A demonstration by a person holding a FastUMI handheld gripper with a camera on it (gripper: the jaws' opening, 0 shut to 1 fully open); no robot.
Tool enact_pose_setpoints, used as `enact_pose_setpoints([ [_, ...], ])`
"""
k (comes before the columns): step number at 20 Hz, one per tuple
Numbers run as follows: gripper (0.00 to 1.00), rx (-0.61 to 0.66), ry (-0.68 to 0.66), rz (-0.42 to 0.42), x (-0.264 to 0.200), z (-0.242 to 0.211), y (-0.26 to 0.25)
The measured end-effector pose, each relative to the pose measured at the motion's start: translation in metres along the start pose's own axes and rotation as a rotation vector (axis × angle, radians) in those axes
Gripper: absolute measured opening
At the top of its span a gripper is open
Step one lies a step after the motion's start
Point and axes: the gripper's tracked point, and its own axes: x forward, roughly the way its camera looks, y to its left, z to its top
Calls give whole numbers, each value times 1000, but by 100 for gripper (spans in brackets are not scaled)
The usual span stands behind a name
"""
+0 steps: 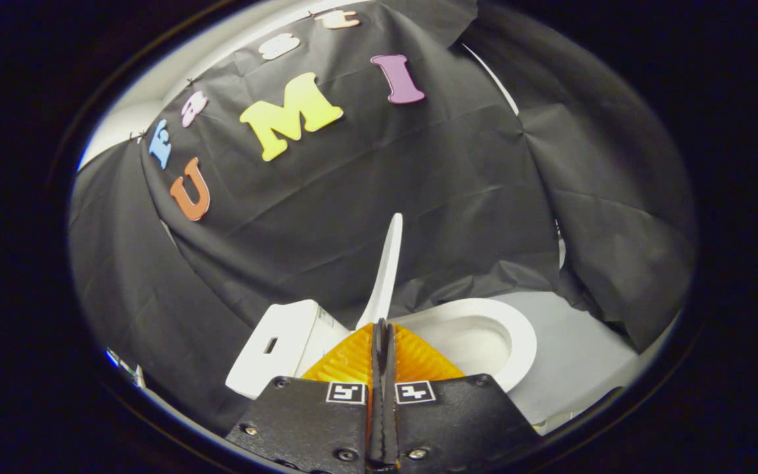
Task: Open the toilet lid.
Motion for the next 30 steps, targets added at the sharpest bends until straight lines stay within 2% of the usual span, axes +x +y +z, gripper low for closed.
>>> enact_pose_setpoints([
  [13, 4, -190, -61, -46, 5, 2, 76],
  [30, 4, -354, -89, -41, 18, -16, 165],
])
